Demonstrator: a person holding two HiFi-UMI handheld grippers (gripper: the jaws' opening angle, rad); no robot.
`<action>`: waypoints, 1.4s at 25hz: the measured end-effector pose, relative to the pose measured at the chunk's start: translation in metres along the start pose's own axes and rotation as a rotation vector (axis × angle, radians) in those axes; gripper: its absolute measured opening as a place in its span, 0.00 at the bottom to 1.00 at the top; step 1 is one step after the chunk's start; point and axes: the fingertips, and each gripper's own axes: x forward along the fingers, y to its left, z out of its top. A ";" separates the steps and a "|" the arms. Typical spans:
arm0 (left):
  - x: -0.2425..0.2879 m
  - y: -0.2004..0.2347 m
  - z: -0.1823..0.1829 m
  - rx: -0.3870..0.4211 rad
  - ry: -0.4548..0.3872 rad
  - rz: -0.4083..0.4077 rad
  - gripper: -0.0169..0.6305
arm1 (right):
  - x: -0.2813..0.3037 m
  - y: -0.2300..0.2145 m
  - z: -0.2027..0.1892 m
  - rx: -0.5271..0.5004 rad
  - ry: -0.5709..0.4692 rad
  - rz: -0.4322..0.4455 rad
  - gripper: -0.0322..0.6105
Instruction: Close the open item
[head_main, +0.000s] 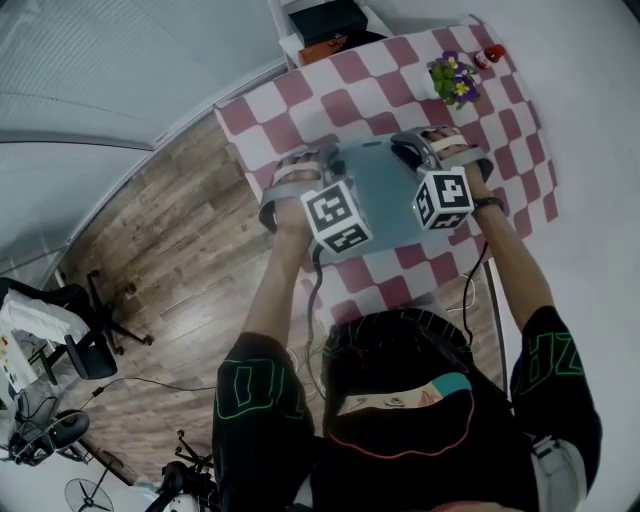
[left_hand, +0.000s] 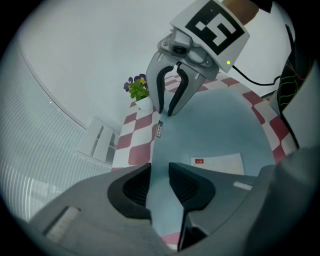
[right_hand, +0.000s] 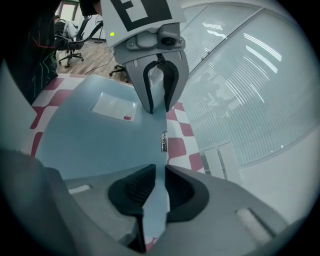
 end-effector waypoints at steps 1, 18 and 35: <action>0.003 0.000 -0.001 -0.004 0.004 -0.012 0.22 | 0.003 0.001 -0.001 0.001 -0.004 0.012 0.15; 0.040 -0.002 0.002 0.028 0.002 0.117 0.03 | 0.033 0.019 -0.007 -0.018 0.054 0.028 0.04; 0.006 -0.025 -0.001 -0.298 -0.107 0.131 0.04 | 0.001 0.020 0.016 0.334 -0.006 -0.117 0.04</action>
